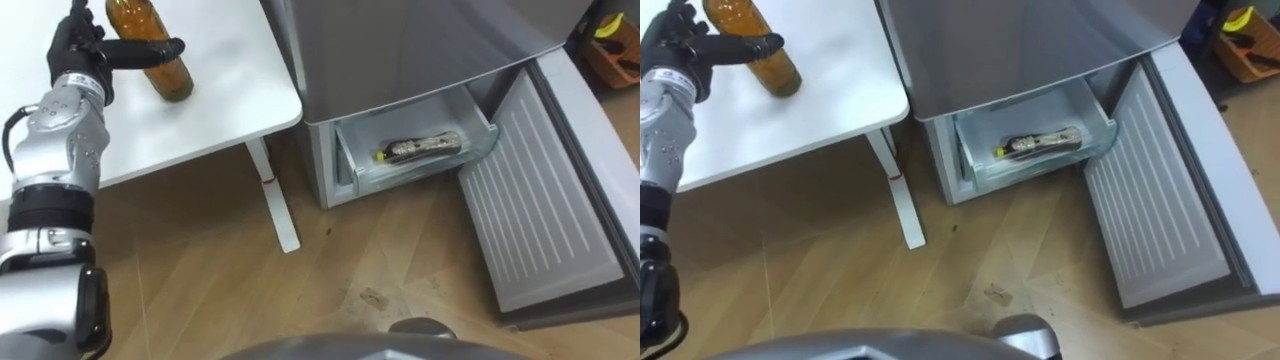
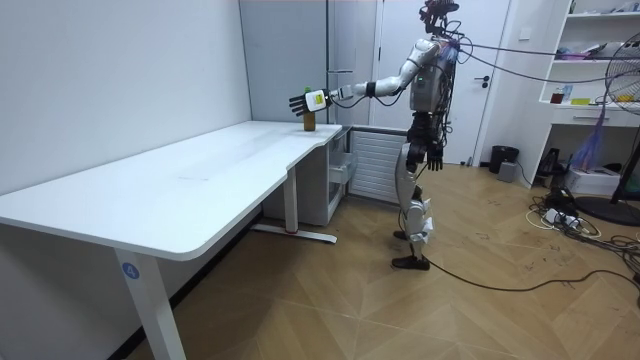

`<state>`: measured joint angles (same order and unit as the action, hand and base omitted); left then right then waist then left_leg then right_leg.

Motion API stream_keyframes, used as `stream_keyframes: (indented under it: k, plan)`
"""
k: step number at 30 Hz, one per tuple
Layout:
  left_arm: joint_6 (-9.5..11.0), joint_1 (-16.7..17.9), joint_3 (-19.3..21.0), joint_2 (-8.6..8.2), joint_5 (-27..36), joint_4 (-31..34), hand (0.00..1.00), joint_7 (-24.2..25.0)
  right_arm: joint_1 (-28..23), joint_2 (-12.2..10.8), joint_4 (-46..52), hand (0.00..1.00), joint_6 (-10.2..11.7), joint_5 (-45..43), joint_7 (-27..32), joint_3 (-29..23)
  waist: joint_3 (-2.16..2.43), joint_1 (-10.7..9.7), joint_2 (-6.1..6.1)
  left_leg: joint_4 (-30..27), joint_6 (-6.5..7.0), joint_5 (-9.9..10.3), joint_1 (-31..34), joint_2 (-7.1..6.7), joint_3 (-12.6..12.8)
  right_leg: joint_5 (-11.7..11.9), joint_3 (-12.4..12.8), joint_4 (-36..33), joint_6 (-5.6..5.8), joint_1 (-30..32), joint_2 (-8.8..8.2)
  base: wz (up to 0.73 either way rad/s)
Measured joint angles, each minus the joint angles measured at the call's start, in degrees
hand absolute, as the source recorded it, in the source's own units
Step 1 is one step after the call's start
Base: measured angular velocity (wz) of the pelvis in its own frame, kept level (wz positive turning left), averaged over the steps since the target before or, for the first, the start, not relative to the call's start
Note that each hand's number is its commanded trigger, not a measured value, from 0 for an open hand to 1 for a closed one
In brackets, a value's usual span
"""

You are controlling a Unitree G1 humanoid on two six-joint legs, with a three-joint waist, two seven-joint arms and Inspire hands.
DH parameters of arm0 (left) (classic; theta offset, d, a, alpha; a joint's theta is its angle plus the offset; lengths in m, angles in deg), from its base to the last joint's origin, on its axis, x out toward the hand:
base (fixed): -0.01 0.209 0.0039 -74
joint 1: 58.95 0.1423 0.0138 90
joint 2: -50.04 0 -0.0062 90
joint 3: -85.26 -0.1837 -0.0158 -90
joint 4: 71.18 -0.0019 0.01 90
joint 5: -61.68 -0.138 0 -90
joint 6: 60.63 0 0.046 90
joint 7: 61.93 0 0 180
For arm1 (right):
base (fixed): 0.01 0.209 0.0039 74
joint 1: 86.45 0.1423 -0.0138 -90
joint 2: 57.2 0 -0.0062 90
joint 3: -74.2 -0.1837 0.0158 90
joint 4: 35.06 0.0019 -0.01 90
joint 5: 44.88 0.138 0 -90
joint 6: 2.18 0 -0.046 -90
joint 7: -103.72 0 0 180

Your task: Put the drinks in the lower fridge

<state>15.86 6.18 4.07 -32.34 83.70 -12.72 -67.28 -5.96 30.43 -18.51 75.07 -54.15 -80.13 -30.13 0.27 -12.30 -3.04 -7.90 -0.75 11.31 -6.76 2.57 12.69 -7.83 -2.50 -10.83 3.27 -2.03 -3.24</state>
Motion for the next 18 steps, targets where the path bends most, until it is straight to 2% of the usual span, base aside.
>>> stream_keyframes:
  k: [4, 7, 10, 17, 18]
  plan:
    - [0.0, -0.59, 0.02, -0.01, 0.02, -2.48, 0.0, 1.21, -1.01, -0.16, 0.06, 0.0, -0.42, 0.0, 0.11, -0.69, 0.01, -0.25, -0.22, 0.14, -0.06, 0.12, -0.86, 0.15, 0.95, 0.0, 0.75, -0.78, -0.01, -0.01, 0.25, -0.14]
    - [0.0, -0.59, 0.04, -0.01, 0.83, -2.55, 0.0, 2.29, -1.77, -0.48, 0.06, 0.0, -0.46, -0.01, 0.18, -1.33, -0.24, -0.53, 0.17, -0.18, -0.05, 0.19, -0.88, 0.15, 1.17, 0.0, 0.87, -0.89, -0.02, 0.0, 0.23, -0.04]
    - [0.01, -0.6, 0.08, -0.01, 2.89, -2.55, 0.0, 2.58, -2.56, -0.69, 0.14, 0.0, -0.48, 0.03, 0.78, -1.89, -0.27, -0.61, 0.36, -0.87, -0.08, 0.46, -0.62, 0.22, 1.17, -0.17, 0.91, -0.88, -0.22, 0.0, 0.24, 0.0]
    - [0.01, -1.27, 0.08, 0.0, 3.33, -2.54, 0.0, 2.65, -3.13, -1.12, 0.23, 0.0, -0.61, -0.07, 1.28, -2.8, -0.1, -1.0, 0.64, -0.86, -0.08, 0.54, -0.51, 0.22, 1.12, -0.35, 0.9, -0.83, -0.21, 0.12, 0.24, 0.0]
    - [0.01, -1.34, 0.08, 0.0, 3.32, -2.54, 0.32, 2.65, -3.13, -1.12, 0.23, 0.0, -0.61, -0.07, 1.28, -2.8, -0.08, -1.06, 0.68, -0.86, -0.07, 0.56, -0.51, 0.22, 1.12, -0.36, 0.9, -0.82, -0.2, 0.12, 0.25, 0.0]
